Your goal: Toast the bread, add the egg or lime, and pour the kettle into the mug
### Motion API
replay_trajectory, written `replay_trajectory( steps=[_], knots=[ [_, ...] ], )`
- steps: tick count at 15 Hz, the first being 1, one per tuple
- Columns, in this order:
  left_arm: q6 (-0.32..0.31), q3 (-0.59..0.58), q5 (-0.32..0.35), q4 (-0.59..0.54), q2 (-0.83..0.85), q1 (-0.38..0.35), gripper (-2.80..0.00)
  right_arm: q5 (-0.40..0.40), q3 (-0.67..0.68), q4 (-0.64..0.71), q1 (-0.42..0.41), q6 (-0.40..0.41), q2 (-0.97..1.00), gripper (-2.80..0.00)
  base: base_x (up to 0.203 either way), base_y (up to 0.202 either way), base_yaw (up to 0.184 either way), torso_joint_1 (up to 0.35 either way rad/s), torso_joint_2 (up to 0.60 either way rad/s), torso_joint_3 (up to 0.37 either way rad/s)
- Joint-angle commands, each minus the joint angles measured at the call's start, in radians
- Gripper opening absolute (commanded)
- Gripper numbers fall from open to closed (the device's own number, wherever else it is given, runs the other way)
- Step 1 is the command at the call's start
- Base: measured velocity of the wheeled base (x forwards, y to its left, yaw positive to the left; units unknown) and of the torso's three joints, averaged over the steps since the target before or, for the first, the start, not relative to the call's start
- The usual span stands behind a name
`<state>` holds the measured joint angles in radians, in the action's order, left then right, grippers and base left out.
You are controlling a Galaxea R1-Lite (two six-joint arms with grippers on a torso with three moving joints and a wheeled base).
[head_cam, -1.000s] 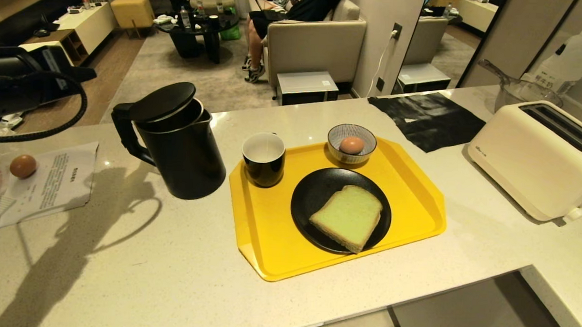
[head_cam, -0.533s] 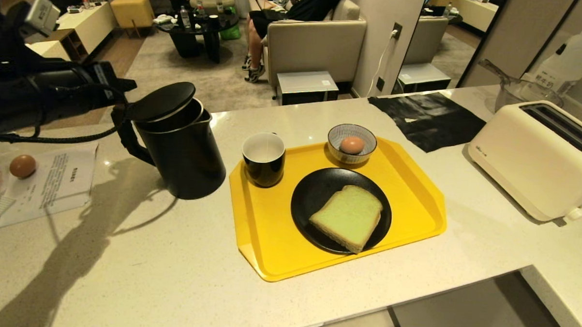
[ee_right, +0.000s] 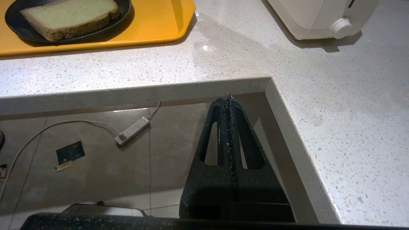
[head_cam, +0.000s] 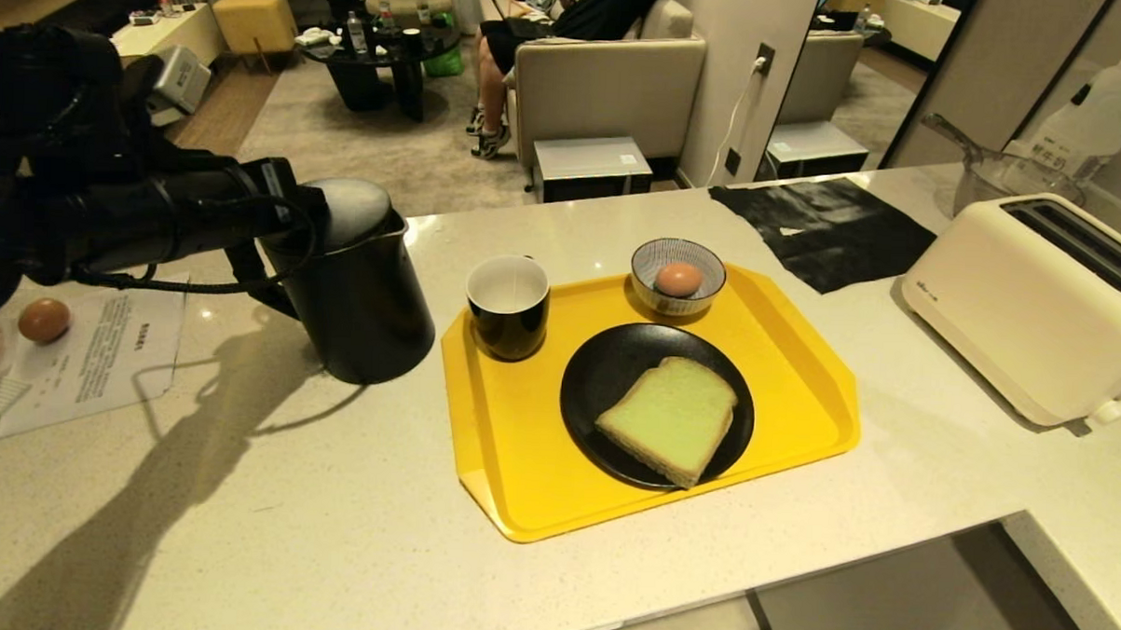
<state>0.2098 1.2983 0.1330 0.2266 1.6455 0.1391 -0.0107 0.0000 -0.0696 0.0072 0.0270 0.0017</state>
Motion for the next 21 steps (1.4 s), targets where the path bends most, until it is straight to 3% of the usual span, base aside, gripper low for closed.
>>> replay_trajectory(
  steps=[1,10,12,15,21],
  knots=[
    [0.004,-0.005,0.0,-0.004,0.022,0.006,-2.8,0.0,0.026,-0.001,0.0,0.001,0.001,-2.8,0.0,0.0,0.0,0.0,0.0,0.0],
    [0.008,-0.048,-0.003,-0.003,0.024,0.007,-2.8,-0.002,0.026,-0.001,0.0,0.001,0.001,-2.8,0.0,0.0,0.0,0.0,0.0,0.0],
    [0.002,0.026,-0.017,-0.003,0.013,0.008,-2.8,-0.001,0.026,-0.001,0.0,0.001,0.001,-2.8,0.0,0.0,0.0,0.0,0.0,0.0],
    [-0.009,0.167,-0.092,-0.008,-0.038,0.024,-2.8,0.0,0.026,-0.001,0.0,0.001,0.001,-2.8,0.0,0.0,0.0,0.0,0.0,0.0],
    [-0.207,0.177,-0.111,-0.008,-0.237,0.002,-2.8,-0.001,0.026,-0.001,0.0,0.001,0.001,-2.8,0.0,0.0,0.0,0.0,0.0,0.0]
  ],
)
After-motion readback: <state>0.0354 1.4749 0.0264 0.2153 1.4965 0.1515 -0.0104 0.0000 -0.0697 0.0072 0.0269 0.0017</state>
